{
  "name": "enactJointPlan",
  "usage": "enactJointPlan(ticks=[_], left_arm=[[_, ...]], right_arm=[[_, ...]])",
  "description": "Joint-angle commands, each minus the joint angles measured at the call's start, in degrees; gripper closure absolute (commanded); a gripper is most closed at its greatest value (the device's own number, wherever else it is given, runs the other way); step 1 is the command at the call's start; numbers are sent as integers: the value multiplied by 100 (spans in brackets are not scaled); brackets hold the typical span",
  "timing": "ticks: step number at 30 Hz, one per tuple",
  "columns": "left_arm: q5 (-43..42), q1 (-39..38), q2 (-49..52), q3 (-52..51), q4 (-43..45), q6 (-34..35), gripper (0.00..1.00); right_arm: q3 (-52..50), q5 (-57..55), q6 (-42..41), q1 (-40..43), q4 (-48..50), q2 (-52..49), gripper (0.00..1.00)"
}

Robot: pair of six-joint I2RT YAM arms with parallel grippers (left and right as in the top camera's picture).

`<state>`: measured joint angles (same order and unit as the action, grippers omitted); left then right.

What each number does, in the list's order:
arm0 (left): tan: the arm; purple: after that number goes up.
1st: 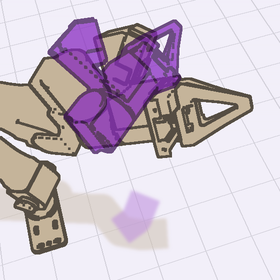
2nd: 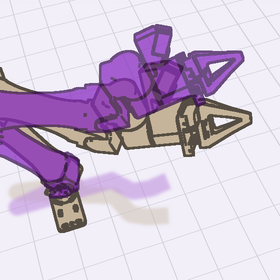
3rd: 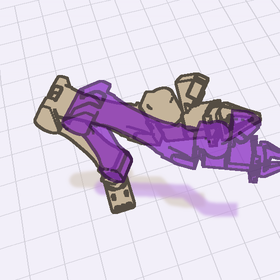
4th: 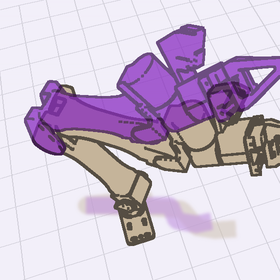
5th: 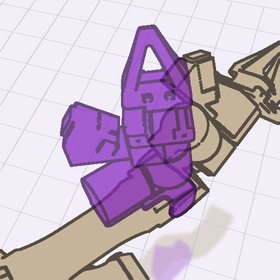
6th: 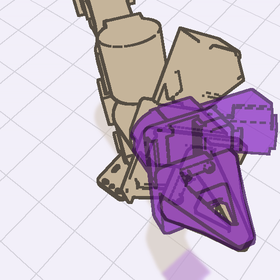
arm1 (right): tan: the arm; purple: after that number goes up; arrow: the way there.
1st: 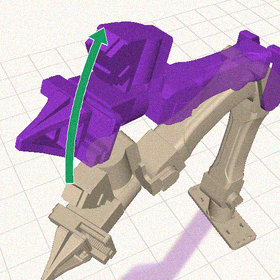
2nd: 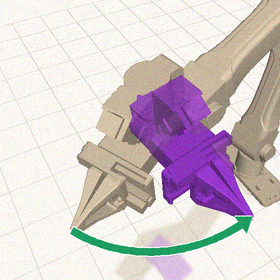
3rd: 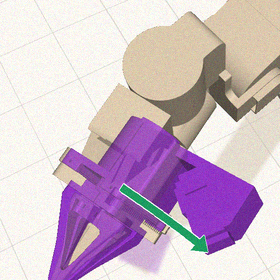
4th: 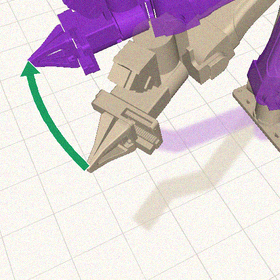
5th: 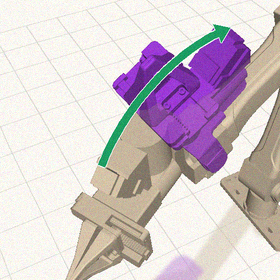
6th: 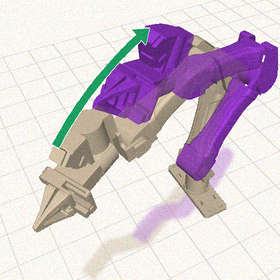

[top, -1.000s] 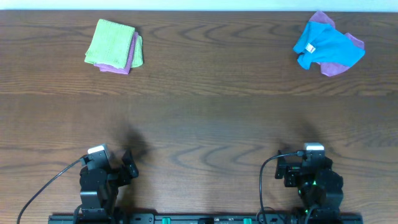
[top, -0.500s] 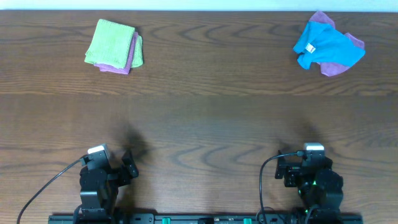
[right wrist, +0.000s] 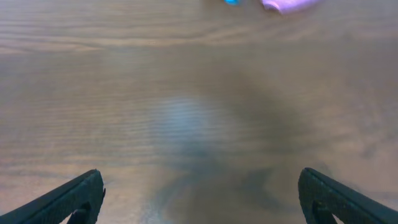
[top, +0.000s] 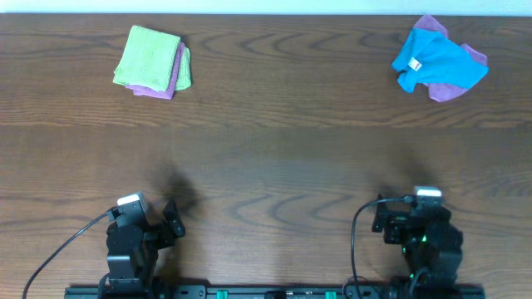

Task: Fold the cloth
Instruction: 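Reach the right gripper to the blue cloth on the pink cloth and grasp it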

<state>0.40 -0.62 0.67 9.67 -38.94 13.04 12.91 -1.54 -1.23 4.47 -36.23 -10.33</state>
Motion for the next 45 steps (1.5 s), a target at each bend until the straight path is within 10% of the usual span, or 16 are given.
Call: enactJointPlan(ticks=[1,21,45], left_arm=[[15,-31,-46,-63,-20,-107,5],[15,-31,-46,-63,-20,-107,5],[17,-31,-46,-63,-20,-107,5]], right_arm=[[745,-79,-678,304,46,-901,1],[6905,90,-750,957,-1272,-7184,1],[9090,605,-748,1606,219,-11226,1]])
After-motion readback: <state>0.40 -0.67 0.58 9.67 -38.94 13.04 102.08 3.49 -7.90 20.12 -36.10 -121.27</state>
